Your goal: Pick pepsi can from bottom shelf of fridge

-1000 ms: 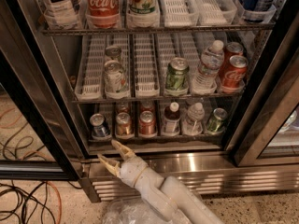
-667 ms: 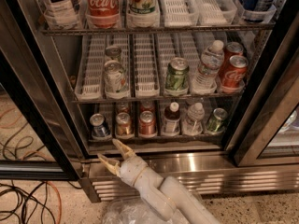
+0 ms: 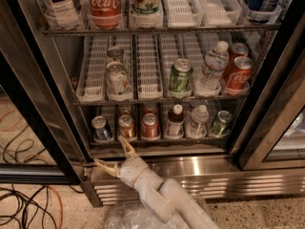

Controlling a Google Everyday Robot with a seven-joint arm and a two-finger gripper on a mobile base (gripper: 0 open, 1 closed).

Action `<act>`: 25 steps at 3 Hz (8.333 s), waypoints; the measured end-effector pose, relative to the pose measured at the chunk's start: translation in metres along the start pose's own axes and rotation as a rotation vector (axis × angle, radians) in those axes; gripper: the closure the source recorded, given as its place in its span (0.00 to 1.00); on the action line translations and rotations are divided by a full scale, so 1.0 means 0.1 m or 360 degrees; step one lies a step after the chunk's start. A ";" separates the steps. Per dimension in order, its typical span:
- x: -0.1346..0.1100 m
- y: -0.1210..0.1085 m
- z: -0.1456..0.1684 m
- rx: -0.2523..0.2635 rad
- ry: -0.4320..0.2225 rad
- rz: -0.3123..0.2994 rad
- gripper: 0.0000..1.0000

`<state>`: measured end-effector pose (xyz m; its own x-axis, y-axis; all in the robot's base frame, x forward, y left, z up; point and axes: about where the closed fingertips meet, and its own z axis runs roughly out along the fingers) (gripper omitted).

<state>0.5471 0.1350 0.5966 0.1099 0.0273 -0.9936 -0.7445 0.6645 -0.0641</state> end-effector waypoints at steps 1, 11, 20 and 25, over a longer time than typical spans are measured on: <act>0.02 -0.01 0.06 0.0017 0.0012 -0.0014 0.34; 0.09 -0.24 0.96 0.0093 -0.0035 0.0028 0.33; -0.11 -0.50 0.93 0.0051 -0.0017 0.0036 1.00; -0.65 -0.35 0.86 -0.0007 -0.0103 -0.0059 1.00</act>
Offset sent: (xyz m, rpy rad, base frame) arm 0.0145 0.0087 -0.0066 -0.0035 0.0127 -0.0428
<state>0.6226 0.1739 0.6717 0.1798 0.0511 -0.9824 -0.7420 0.6627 -0.1013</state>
